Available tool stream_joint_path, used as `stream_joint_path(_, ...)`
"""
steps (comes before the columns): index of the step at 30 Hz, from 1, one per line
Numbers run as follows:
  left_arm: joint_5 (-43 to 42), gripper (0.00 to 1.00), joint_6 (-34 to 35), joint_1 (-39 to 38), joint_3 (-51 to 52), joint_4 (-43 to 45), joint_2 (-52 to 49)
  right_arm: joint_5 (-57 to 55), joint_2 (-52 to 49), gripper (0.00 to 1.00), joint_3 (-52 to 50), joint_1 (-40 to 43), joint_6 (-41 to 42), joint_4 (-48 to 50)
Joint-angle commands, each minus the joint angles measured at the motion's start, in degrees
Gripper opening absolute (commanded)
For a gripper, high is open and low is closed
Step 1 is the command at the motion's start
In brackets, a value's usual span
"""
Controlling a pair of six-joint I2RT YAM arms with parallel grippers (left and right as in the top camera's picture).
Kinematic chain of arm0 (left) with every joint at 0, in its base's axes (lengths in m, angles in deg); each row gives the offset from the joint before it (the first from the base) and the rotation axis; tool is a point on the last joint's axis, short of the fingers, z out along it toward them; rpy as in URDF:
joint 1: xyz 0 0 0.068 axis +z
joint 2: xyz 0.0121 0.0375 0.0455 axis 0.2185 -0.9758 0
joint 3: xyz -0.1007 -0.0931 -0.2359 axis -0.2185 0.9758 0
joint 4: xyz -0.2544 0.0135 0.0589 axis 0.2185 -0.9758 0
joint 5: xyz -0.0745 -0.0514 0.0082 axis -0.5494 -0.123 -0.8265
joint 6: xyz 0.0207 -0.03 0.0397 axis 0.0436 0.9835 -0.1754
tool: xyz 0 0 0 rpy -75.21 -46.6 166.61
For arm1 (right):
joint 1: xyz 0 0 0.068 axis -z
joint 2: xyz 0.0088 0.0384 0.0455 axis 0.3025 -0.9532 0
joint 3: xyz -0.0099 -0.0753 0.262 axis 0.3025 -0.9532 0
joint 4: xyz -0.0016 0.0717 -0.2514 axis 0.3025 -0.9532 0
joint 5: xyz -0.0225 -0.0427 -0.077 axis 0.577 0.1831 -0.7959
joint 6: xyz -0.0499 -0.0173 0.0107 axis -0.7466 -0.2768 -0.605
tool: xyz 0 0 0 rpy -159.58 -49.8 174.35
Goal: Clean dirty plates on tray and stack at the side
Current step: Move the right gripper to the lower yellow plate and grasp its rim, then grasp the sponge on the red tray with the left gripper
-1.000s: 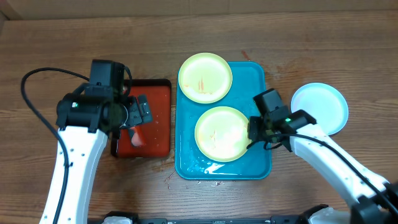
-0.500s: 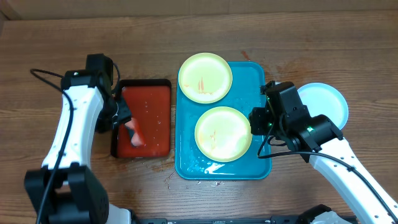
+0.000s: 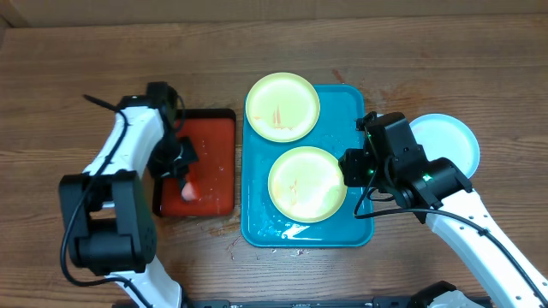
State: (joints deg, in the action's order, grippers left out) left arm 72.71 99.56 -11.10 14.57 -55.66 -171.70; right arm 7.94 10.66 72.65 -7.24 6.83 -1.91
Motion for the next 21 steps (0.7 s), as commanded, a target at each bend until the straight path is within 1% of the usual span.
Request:
stream_joint_path(1,-6.88,0.04,-1.86,-3.21,0.46,3.19,-0.46,0.37,0.22,0.33,0.83,0.11,-0.42,0.33)
stream_joint_path(6,-7.23,0.04,-2.38,-6.27,0.33,4.44,-0.44,0.37,0.22,0.33,0.83,0.09,-0.42,0.28)
stream_joint_path(11,-7.72,0.04,-2.36,-6.6,-2.34,0.15,0.63,0.39,0.22,0.33,0.83,0.09,-0.42,0.07)
stream_joint_path(12,-7.74,0.08,-2.34,-6.54,-2.6,-0.44,1.33,0.37,0.22,0.33,0.83,0.09,-0.42,-0.02)
stream_joint_path(14,-7.52,0.21,-2.32,-6.36,-2.64,-1.07,2.99,0.37,0.22,0.33,0.83,0.11,-0.42,-0.2)
stream_joint_path(15,-6.56,0.32,-1.86,-6.34,-2.64,-1.49,3.8,0.39,0.22,0.32,0.83,0.09,-0.42,-0.31)
stream_joint_path(18,-1.27,0.54,1.03,-6.36,-2.6,-3.08,4.81,0.39,0.22,0.33,0.83,0.09,-0.42,-0.35)
stream_joint_path(19,-0.11,0.57,1.7,-6.36,-2.43,-3.37,4.79,0.37,0.22,0.32,0.83,0.09,-0.42,-0.37)
stream_joint_path(21,1.18,0.57,2.05,-6.56,-1.22,-2.8,4.57,0.37,0.22,0.33,0.83,0.09,-0.42,-0.52)
